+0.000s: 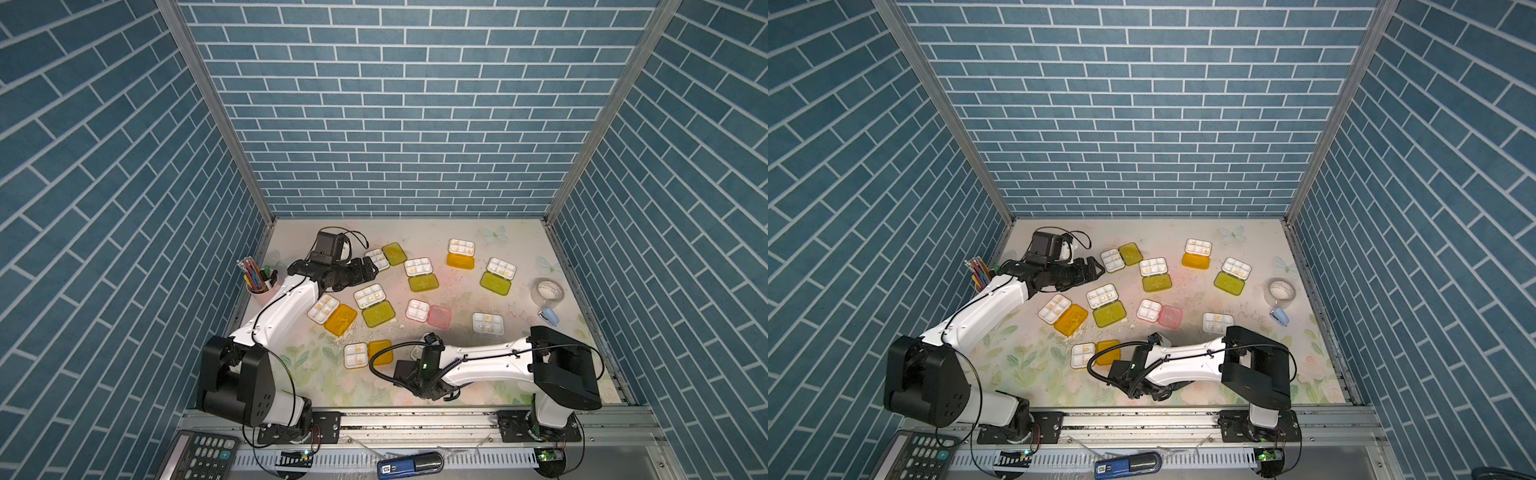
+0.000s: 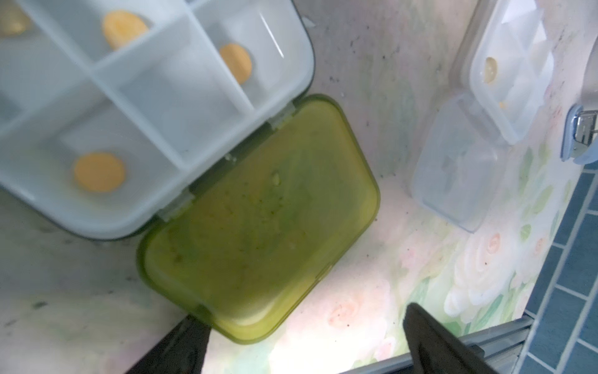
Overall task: Close pillboxes
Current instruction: Adjust the pillbox at the center of the board.
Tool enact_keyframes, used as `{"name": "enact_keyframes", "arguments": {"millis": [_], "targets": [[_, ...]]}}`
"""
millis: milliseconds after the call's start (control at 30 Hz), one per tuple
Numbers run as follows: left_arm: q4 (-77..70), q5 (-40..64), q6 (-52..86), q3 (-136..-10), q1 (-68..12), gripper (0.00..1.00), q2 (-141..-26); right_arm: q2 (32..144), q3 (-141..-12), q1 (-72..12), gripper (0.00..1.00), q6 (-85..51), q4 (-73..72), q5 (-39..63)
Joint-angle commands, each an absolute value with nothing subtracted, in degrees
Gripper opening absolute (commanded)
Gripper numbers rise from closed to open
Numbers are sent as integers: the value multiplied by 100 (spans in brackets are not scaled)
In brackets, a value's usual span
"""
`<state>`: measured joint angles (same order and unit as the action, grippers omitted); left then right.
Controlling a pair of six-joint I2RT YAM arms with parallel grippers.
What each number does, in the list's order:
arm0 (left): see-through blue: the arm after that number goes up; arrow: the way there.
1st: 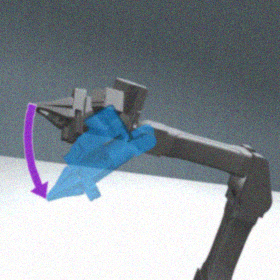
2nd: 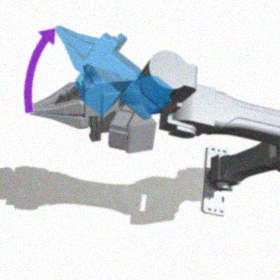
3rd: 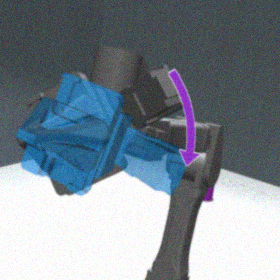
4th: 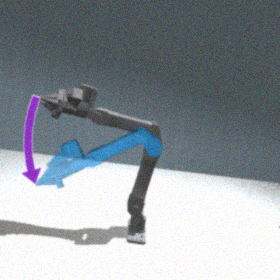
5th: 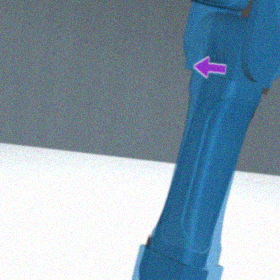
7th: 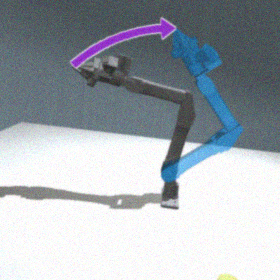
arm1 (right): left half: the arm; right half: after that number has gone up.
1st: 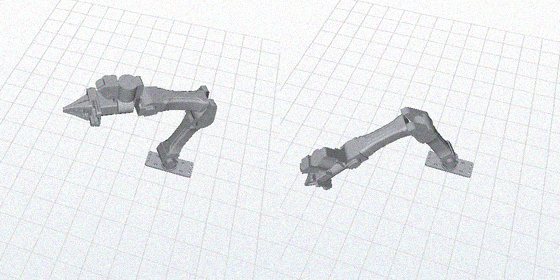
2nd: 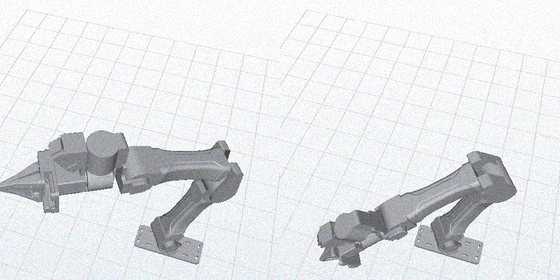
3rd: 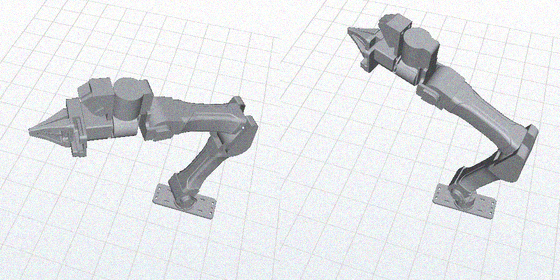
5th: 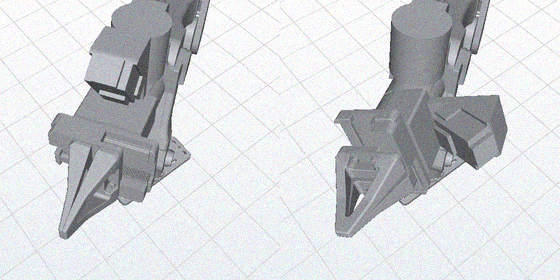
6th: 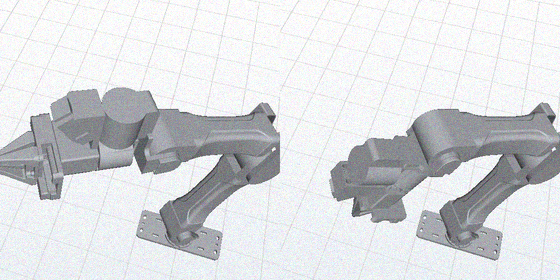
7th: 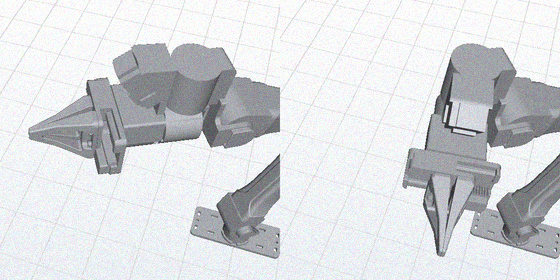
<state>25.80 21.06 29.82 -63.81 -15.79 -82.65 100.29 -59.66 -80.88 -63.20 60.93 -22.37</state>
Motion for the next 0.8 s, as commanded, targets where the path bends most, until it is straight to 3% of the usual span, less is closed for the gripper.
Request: {"name": "enact_keyframes", "arguments": {"millis": [0, 467, 767], "targets": [[2531, 2213, 3021, -6284, -1647, 91, -8367, 9796, -5844, -8010, 94, -6715, 6337, -2463], [2505, 2299, 3047, -6258, -2349, 91, -8367, 9508, -5419, -7989, 90, -6517, 6177, -2235], [2452, 2430, 3042, -6241, -2689, 91, -8499, 8360, -5760, -7990, 83, -6377, 6501, -2356]]}}
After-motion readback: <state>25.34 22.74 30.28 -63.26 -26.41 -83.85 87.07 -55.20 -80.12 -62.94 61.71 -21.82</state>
